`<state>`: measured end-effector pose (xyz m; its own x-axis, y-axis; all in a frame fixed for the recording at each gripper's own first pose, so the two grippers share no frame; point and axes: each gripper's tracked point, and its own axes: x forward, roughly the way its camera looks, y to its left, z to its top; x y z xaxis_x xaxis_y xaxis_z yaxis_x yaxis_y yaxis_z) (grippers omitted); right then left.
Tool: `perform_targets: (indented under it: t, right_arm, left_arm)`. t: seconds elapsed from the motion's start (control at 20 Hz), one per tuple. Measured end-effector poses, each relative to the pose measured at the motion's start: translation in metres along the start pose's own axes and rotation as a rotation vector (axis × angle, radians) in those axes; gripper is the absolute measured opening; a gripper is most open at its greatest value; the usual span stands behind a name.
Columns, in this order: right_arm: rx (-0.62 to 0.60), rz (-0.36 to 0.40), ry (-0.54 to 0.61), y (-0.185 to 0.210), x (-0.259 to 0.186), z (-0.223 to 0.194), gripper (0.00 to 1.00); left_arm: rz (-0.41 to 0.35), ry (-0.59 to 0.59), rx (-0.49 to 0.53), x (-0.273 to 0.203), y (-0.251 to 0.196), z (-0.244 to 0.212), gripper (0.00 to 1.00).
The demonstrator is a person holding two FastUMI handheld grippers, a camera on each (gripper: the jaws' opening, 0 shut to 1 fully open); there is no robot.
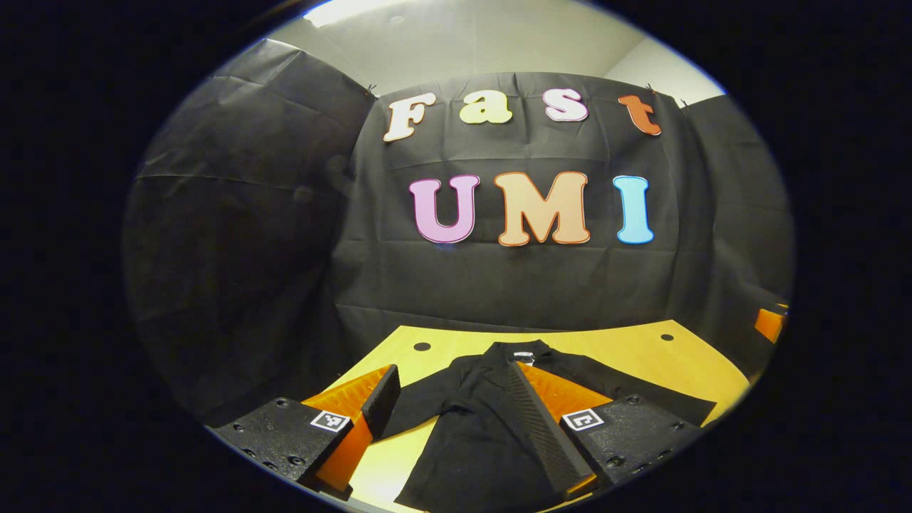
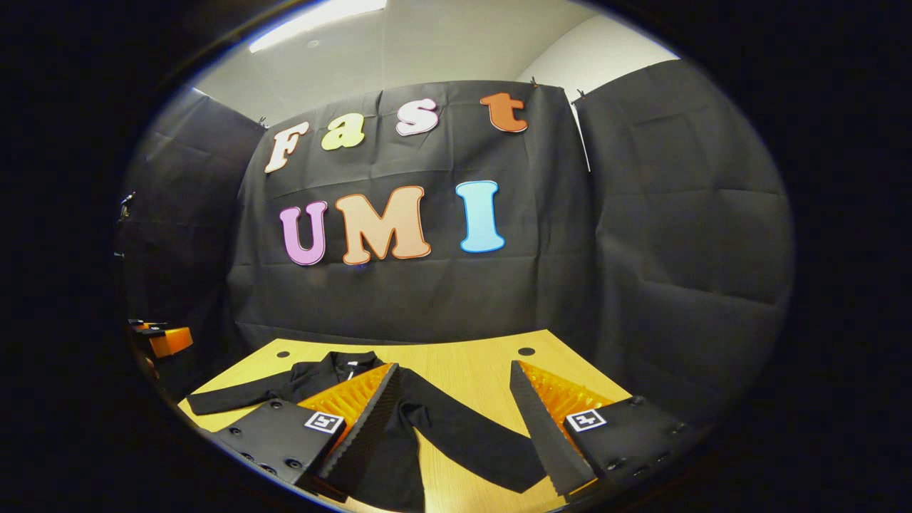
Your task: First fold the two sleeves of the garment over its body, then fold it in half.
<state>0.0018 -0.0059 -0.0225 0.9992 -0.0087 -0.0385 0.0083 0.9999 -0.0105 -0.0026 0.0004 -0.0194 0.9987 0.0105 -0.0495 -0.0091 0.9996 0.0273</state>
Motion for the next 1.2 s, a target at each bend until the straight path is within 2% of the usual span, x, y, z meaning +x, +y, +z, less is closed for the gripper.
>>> perform_targets:
  t: [0.65, 1.2]
  right_arm:
    - [-0.008, 0.03, 0.045, 0.014, -0.002, -0.018, 0.97]
    - [-0.004, 0.012, 0.061, 0.009, -0.004, -0.025, 0.98]
  left_arm:
    - [0.003, 0.027, 0.033, -0.012, 0.012, -0.009, 0.92]
    - [0.004, 0.053, 0.02, -0.012, 0.014, -0.021, 0.93]
